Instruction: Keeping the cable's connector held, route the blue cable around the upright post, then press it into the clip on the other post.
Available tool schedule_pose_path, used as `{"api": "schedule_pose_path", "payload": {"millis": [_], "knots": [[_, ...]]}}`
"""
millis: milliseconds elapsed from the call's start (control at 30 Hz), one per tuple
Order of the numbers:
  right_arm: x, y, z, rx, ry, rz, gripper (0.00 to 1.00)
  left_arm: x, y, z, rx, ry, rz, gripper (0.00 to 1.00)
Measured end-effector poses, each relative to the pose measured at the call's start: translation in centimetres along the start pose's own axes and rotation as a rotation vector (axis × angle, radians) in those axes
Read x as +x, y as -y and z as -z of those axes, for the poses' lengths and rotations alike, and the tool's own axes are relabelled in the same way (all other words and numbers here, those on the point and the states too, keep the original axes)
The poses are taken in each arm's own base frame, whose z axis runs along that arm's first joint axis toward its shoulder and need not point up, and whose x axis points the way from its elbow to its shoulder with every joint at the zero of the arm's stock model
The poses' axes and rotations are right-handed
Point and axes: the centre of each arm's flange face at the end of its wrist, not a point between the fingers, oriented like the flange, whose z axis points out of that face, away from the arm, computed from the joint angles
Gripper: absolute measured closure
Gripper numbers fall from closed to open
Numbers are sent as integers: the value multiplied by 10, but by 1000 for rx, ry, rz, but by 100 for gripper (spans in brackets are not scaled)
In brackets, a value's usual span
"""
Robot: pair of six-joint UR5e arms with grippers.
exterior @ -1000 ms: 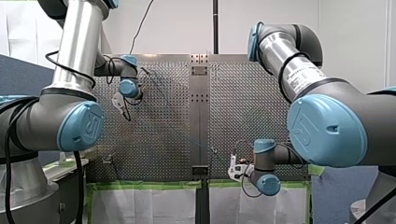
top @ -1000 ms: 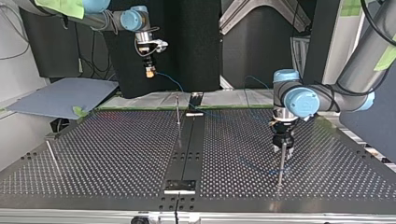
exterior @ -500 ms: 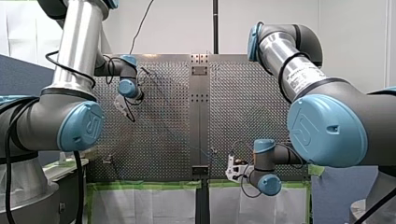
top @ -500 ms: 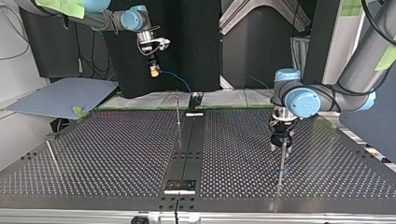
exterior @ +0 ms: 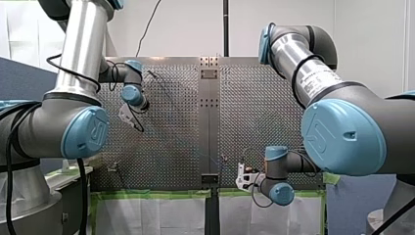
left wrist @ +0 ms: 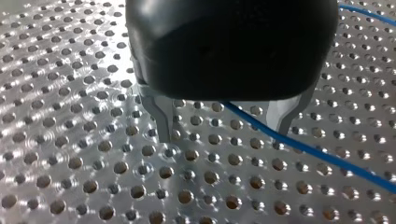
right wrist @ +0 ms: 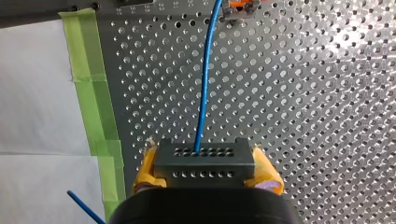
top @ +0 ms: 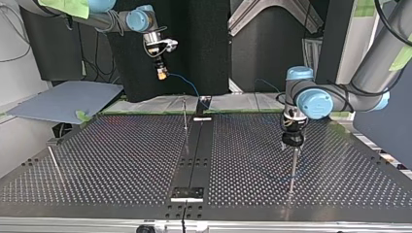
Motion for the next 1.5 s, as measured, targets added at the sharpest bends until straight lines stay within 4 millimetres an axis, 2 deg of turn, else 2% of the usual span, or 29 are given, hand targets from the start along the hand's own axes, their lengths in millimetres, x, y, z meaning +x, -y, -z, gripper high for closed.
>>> {"api": "schedule_pose_path", "payload": {"millis": [367, 700, 900, 1133, 1500], "knots": [[0, 2, 0, 5, 1, 0, 100, 9, -22, 11, -5, -1, 99, 0], [0, 3, 0, 7, 0, 1, 100, -4, -12, 21, 46, 40, 196, 0], [-1, 4, 1, 8, 1, 1, 100, -6, -15, 26, 43, 47, 255, 0], [0, 5, 0, 10, -1, 0, 100, -12, -16, 43, 50, 63, 314, 0], [0, 5, 0, 11, -2, 0, 100, -22, -7, 55, 59, 96, 282, 0]]}}
